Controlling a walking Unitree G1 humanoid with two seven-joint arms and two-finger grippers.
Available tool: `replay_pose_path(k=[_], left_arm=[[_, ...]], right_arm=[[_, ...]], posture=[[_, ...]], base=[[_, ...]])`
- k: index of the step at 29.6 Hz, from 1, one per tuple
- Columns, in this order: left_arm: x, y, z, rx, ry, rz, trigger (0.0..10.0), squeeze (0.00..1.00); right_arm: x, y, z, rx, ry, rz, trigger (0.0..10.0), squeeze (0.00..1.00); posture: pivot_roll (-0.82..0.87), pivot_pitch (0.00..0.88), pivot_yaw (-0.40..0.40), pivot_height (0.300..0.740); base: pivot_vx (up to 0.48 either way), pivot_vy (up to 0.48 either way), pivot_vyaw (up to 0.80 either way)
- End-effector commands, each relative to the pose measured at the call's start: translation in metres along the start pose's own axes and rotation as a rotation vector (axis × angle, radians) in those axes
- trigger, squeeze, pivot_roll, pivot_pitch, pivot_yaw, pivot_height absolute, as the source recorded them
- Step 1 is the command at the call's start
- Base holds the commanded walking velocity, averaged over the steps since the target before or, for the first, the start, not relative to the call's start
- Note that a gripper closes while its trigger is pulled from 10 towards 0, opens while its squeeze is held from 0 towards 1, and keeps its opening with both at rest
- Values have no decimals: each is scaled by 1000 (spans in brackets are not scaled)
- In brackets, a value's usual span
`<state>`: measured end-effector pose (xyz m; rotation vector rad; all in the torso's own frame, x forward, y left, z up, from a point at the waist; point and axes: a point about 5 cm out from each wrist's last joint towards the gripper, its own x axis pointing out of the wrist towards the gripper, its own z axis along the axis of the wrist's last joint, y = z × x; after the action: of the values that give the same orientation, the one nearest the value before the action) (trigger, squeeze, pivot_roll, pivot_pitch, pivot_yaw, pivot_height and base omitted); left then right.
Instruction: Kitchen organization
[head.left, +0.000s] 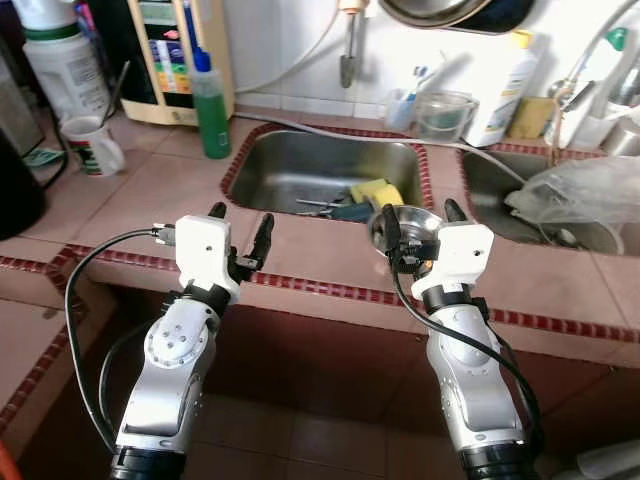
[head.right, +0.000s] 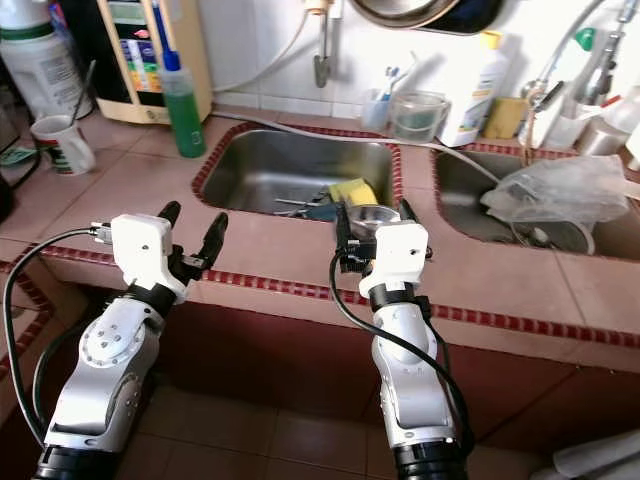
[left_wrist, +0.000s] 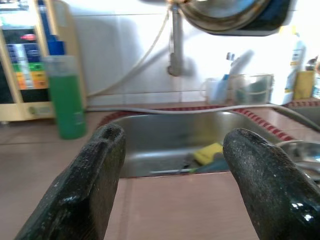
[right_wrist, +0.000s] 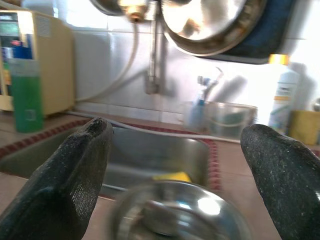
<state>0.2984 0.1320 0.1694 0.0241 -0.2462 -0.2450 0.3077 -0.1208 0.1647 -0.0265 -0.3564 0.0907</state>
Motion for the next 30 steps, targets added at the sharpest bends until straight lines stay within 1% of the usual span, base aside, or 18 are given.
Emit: replay_pose_path(k=[1, 8, 9, 10, 11, 12, 14, 16, 17, 18, 19, 20, 22, 24, 25, 26, 27, 30], left_arm=[[2, -6, 3, 1, -12, -25, 10000, 0], [2, -7, 3, -7, -10, -24, 10000, 0], [2, -7, 2, -12, -6, -24, 10000, 0], [2, -7, 2, -42, -11, -17, 10000, 0], [2, -7, 2, -42, -11, -17, 10000, 0], [3, -5, 1, -73, -8, 7, 10000, 0], [5, -4, 0, -38, 5, 22, 10000, 0], [5, -5, -2, -25, 16, 26, 10000, 0], [5, -5, -2, -25, 19, 27, 10000, 0], [5, -5, -2, -31, 15, 22, 10000, 0], [5, -6, -2, -35, 12, 17, 10000, 0], [5, -7, -1, -15, -1, 2, 10000, 0], [5, -9, -1, 2, -3, -56, 10000, 0], [5, -10, -1, 13, -2, -69, 10000, 0], [5, -12, -1, 43, -8, -98, 10000, 0], [3, -16, -2, 40, -3, -145, 10000, 0], [2, -18, -3, 19, 4, -161, 10000, 0], [-1, -23, -5, 50, 4, -202, 10000, 0]], right_arm=[[0, -4, -1, -10, 7, -9, 10000, 0], [-1, -4, -1, -11, 11, -8, 10000, 0], [-1, -4, -1, -10, 11, -8, 10000, 0], [-2, -4, -1, -8, 11, -9, 10000, 0], [-2, -4, -1, -8, 11, -9, 10000, 0], [-2, -4, -2, -4, 16, -8, 10000, 0], [-2, -4, -3, -3, 22, -8, 10000, 0], [-3, -4, -4, 6, 28, -5, 10000, 0], [-3, -4, -5, 15, 30, 0, 10000, 188], [-3, -4, -5, 19, 32, 2, 10000, 675], [-3, -4, -5, 21, 33, 2, 10000, 675], [-4, -3, -5, 31, 28, 19, 10000, 1000], [-6, -4, -5, 27, 26, 53, 10000, 1000], [-7, -4, -6, 18, 29, 67, 10000, 1000], [-7, -5, -7, 14, 32, 73, 10000, 1000], [-8, -8, -9, 6, 38, 75, 10000, 1000], [-8, -9, -9, 2, 41, 74, 10000, 1000], [-7, -13, -10, -3, 46, 60, 10000, 1000]], posture=[[-7, 78, -19, 740], [-10, 81, -20, 740], [-10, 81, -20, 740], [-9, 84, -21, 740], [-9, 84, -21, 740], [-10, 84, -20, 740], [-9, 84, -22, 740], [-8, 84, -23, 740], [-9, 85, -24, 740], [-10, 87, -23, 740], [-10, 87, -23, 740], [-8, 90, -25, 740], [-2, 102, -27, 740], [-2, 101, -26, 740], [0, 102, -26, 740], [3, 105, -25, 740], [3, 105, -25, 740], [2, 103, -19, 740]], base=[[0, -480, 0], [0, -480, 0], [0, 0, 0], [0, 0, 0], [0, 0, 0], [0, 0, 0], [0, 0, 0], [0, 0, 0], [0, 0, 0], [0, 0, 0], [0, 0, 0], [0, 0, 0], [0, 0, 0], [0, 0, 0], [0, 0, 0], [0, 0, 0], [0, 0, 0], [0, 0, 0]])
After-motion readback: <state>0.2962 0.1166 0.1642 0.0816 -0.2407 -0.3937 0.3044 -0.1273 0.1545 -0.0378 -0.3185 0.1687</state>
